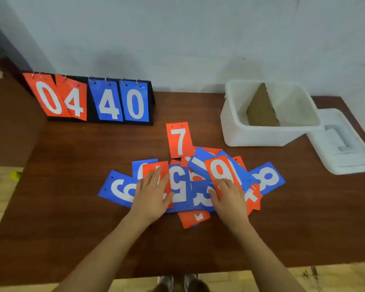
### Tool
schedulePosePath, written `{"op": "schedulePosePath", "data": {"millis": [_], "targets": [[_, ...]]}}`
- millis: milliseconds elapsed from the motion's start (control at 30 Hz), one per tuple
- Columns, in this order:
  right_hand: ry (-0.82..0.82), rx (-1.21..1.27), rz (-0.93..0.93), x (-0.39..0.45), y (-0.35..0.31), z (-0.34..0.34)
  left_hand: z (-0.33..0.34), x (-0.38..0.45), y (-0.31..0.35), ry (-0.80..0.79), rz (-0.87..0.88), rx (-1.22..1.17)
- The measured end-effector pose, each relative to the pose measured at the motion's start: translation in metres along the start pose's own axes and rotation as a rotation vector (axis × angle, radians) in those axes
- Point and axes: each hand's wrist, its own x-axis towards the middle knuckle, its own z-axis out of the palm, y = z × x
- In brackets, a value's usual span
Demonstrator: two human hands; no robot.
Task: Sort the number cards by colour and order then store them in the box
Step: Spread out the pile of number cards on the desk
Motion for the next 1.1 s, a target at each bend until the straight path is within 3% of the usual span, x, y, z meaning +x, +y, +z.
{"op": "schedulePosePath", "data": {"millis": [133,300,433,533,633,700,767,933,1000,1100], "targets": [[0.159,-0.018,0.266,0.020,0.008,0.005,0.008,0.027,0.015,0.047,0.176,0.060],[0.177,0.007,0.350,0.037,0.030,0.013,0.024,0.066,0.051,0.126,0.373,0.129],[0.166,0.098,0.248,0.047,0.043,0.016,0.039,0.099,0.065,0.173,0.497,0.178],[0.225,0.184,-0.002,0.053,0.054,0.016,0.047,0.117,0.065,0.250,0.558,0.201],[0.300,0.410,-0.235,0.051,0.061,0.011,0.046,0.124,0.063,0.489,0.738,0.177],[0.349,0.562,-0.283,0.050,0.066,0.005,0.045,0.128,0.063,0.604,0.843,0.188],[0.438,0.556,-0.309,0.053,0.073,0.002,0.046,0.131,0.066,0.658,0.894,0.211],[0.628,0.141,0.023,0.044,0.110,0.006,0.049,0.129,0.077,0.721,0.917,0.206],[0.526,0.032,0.160,0.028,0.125,0.008,0.049,0.119,0.078,0.746,0.885,0.187],[0.443,0.069,0.228,0.003,0.134,0.014,0.049,0.096,0.081,0.781,0.770,0.022]]}}
